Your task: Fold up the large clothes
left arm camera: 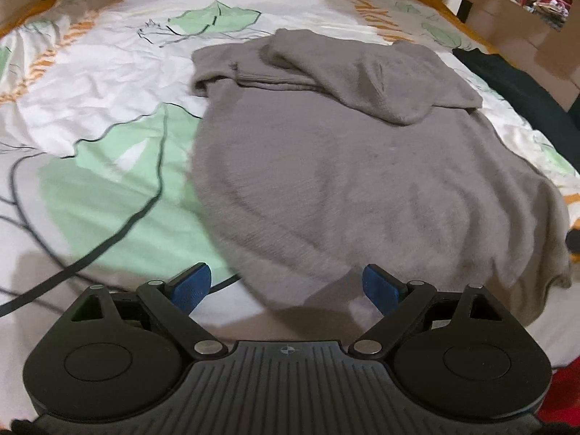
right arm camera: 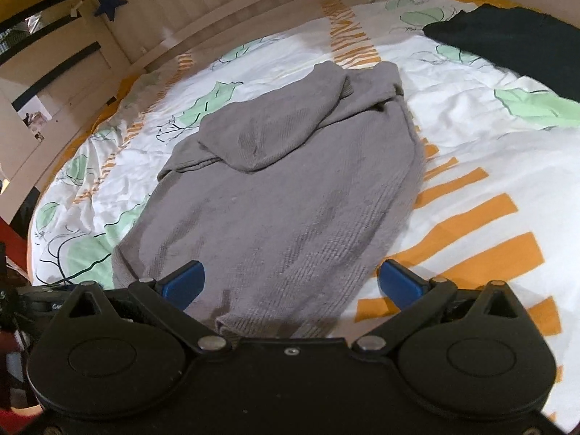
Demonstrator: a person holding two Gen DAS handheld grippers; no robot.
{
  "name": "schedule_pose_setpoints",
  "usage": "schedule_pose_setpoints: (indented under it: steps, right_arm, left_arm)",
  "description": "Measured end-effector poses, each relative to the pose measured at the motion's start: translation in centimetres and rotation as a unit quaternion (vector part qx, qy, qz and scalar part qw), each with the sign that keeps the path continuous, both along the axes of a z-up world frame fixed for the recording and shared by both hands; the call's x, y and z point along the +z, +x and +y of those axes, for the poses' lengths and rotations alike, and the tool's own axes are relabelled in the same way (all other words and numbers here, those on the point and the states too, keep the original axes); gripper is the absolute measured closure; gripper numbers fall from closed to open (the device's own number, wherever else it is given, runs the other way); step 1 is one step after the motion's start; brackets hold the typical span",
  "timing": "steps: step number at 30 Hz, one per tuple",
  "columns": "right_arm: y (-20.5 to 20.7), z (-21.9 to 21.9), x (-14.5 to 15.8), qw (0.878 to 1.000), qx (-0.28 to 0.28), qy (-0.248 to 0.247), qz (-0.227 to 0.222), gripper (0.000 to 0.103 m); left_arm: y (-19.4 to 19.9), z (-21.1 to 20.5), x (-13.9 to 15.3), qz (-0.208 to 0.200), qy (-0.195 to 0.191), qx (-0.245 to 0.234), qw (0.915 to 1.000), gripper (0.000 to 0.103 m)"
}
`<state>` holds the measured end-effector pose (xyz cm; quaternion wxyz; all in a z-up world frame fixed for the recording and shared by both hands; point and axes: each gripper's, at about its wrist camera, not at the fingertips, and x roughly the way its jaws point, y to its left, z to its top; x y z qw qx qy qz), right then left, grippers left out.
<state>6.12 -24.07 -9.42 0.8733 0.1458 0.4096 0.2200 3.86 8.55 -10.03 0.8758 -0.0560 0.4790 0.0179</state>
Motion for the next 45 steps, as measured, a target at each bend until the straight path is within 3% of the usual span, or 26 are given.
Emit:
schedule_pose_setpoints:
  steps: [8, 10, 12, 14, 16, 19, 22, 25, 29, 33, 34, 35, 37, 38, 41, 45]
  right_arm:
    - [-0.1, -0.3, -0.1, 0.999, -0.002, 0.031, 0.009, 0.000]
    - [-0.1, -0.5, -0.1, 0.999, -0.005, 0.037, 0.010, 0.012]
    - [0.0, -0.9, -0.4, 0.998, -0.010, 0.054, 0.028, 0.039]
    - [0.0, -1.6, -1.1, 0.996, -0.020, 0.071, 0.041, 0.052]
    - [0.0, -2.0, -1.4, 0.996, -0.028, 0.072, 0.044, 0.088]
    - [-0.2, -2.2, -1.6, 0.996, -0.027, 0.079, 0.043, 0.090]
    - [-0.3, -2.2, -1.4, 0.996, -0.024, 0.081, 0.038, 0.090]
    - [-0.2, -2.2, -1.3, 0.995, -0.024, 0.085, 0.037, 0.090]
    - [-0.1, -2.2, -1.4, 0.995, -0.023, 0.091, 0.039, 0.090]
    - [0.1, -2.4, -1.4, 0.994, -0.023, 0.098, 0.041, 0.090]
    - [0.1, -2.4, -1.3, 0.994, -0.023, 0.099, 0.042, 0.090]
    - [0.2, -2.5, -1.3, 0.994, -0.022, 0.100, 0.042, 0.091]
    - [0.2, -2.4, -1.2, 0.994, -0.022, 0.101, 0.042, 0.090]
    - [0.3, -2.4, -1.2, 0.994, -0.021, 0.103, 0.042, 0.091]
    - [0.7, -2.5, -0.6, 0.993, -0.020, 0.114, 0.036, 0.091]
    - [2.3, -2.7, 0.9, 0.992, -0.025, 0.126, 0.012, 0.092]
  left_arm:
    - [0.7, 0.4, -0.4, 0.011, -0.028, 0.008, 0.9995, 0.012]
    - [0.4, 0.7, 0.1, 0.002, -0.032, 0.000, 0.9995, 0.012]
    - [0.0, 1.1, 0.7, -0.016, -0.035, -0.016, 0.9991, 0.013]
    - [-0.3, 1.8, 1.2, -0.030, -0.045, -0.039, 0.9978, 0.013]
    - [-0.3, 2.4, 1.5, -0.040, -0.058, -0.068, 0.9952, 0.013]
    - [0.0, 2.6, 1.9, -0.047, -0.050, -0.110, 0.9915, 0.014]
    - [-0.2, 1.6, 2.8, -0.064, 0.012, -0.163, 0.9846, 0.016]
    - [-0.2, -0.1, 2.9, -0.066, 0.087, -0.235, 0.9657, 0.019]
    - [0.2, -2.5, 1.6, -0.048, 0.182, -0.331, 0.9245, 0.028]
    - [1.0, -3.2, -0.6, 0.015, 0.201, -0.406, 0.8913, 0.035]
    - [1.3, -3.1, -1.0, 0.024, 0.196, -0.415, 0.8881, 0.041]
    - [1.6, -2.9, -1.2, 0.031, 0.183, -0.417, 0.8898, 0.045]
    - [2.4, -1.9, -1.3, 0.051, 0.133, -0.409, 0.9015, 0.084]
    - [2.6, -1.5, -1.0, 0.045, 0.118, -0.399, 0.9080, 0.089]
    - [2.8, -0.3, 0.1, 0.015, 0.086, -0.358, 0.9294, 0.092]
    - [3.8, 2.5, 2.4, -0.050, 0.012, -0.264, 0.9632, 0.092]
